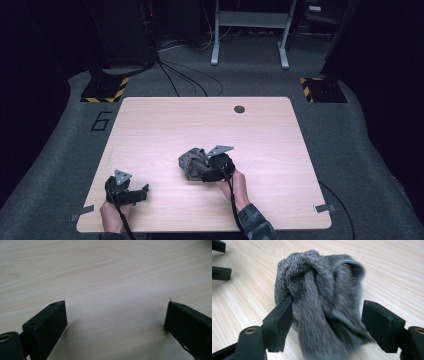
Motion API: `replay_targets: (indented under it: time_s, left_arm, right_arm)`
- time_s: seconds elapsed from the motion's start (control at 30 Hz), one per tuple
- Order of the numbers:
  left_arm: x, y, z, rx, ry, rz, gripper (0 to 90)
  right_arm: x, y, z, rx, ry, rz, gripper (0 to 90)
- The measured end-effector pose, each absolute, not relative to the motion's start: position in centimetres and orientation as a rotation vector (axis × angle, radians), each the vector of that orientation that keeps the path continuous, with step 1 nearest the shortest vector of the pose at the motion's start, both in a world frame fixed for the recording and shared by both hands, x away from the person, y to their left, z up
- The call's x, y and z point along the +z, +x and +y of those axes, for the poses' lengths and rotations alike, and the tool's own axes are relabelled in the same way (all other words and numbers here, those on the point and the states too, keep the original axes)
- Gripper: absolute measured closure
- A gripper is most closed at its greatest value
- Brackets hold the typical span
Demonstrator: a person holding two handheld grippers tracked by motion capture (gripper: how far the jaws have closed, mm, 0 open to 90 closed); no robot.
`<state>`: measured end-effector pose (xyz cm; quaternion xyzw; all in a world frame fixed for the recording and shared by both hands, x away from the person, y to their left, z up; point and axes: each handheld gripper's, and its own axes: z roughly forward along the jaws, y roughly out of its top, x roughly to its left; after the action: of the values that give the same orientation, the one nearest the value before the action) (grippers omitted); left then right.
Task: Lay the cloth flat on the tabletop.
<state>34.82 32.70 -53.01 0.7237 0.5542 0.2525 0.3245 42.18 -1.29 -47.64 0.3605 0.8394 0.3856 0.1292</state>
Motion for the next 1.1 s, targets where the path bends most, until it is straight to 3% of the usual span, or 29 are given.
replay_targets:
  time_s: [0.33,0.5,0.57,0.77,1.1]
  left_arm:
    - [-50.4,35.4,30.8,0.526,1.809,1.334,3.8]
    - [-48.9,36.5,28.9,0.461,1.829,1.249,4.0]
    - [-48.6,36.7,28.3,0.454,1.836,1.232,4.3]
    - [-47.6,38.6,25.4,0.383,1.854,1.164,8.8]
    - [-47.1,40.6,22.6,0.349,1.928,1.128,18.3]
  right_arm:
    - [-46.5,41.7,-4.1,1.136,1.098,2.388,27.4]
    - [-46.4,41.8,-4.9,1.142,1.115,2.364,39.8]
    - [-46.4,41.8,-5.0,1.144,1.124,2.358,40.8]
    - [-46.4,42.5,-4.9,1.137,1.116,2.363,51.1]
    - [-45.7,43.1,-4.2,1.161,1.060,2.343,55.5]
